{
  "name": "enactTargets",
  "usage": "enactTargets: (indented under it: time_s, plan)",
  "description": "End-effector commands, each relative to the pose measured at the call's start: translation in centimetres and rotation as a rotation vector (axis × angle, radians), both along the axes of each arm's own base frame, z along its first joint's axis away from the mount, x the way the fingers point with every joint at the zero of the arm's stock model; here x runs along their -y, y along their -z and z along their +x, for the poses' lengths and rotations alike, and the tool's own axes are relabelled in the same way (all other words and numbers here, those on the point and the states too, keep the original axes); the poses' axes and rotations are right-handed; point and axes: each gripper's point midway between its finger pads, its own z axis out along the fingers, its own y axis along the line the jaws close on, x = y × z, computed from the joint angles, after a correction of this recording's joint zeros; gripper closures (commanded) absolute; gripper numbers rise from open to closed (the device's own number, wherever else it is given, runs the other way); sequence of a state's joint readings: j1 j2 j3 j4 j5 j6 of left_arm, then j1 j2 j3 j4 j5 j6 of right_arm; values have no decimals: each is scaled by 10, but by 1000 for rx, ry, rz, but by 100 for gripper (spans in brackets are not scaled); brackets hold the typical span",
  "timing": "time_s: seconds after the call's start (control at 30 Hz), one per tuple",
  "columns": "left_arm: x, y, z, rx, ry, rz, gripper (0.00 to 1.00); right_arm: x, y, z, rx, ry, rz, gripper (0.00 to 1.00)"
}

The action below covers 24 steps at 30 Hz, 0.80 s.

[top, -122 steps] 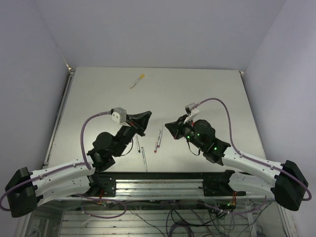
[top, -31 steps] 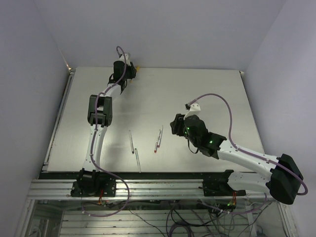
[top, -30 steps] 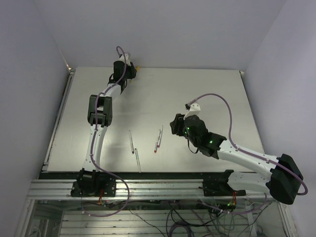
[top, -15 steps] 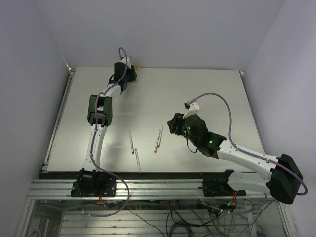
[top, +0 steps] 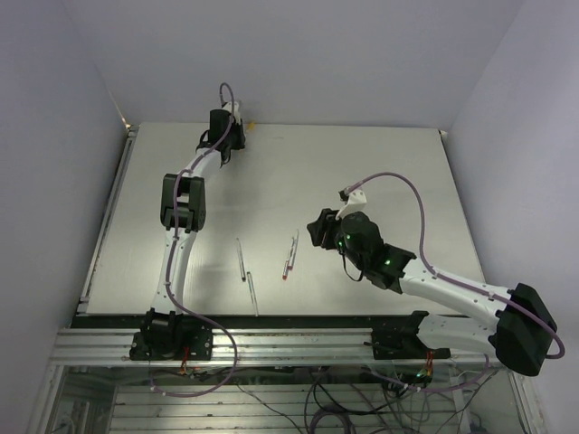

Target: Insert the pens into the pen caps

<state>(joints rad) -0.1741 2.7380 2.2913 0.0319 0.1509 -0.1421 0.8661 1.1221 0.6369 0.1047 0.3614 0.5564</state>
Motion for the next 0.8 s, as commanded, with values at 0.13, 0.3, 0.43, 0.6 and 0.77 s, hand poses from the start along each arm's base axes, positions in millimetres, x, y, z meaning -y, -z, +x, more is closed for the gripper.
enactTargets:
  time_s: [0.13, 0.3, 0.43, 0.6, 0.77]
  plan:
    - [-17, 26, -22, -135, -64, 197, 89, 1, -13, -3, 38, -5, 37, 54]
    - [-26, 32, -36, -183, -105, 233, 93, -1, -16, -3, 41, -17, 45, 54]
    - [-25, -3, -40, -101, -144, 255, 93, -1, -21, -4, 48, -21, 50, 54]
    - [-21, -3, -48, -236, -126, 264, 93, 1, -31, -6, 70, -26, 68, 54]
    - [-27, 3, -83, -318, -138, 255, 93, 3, -37, -12, 82, -40, 102, 54]
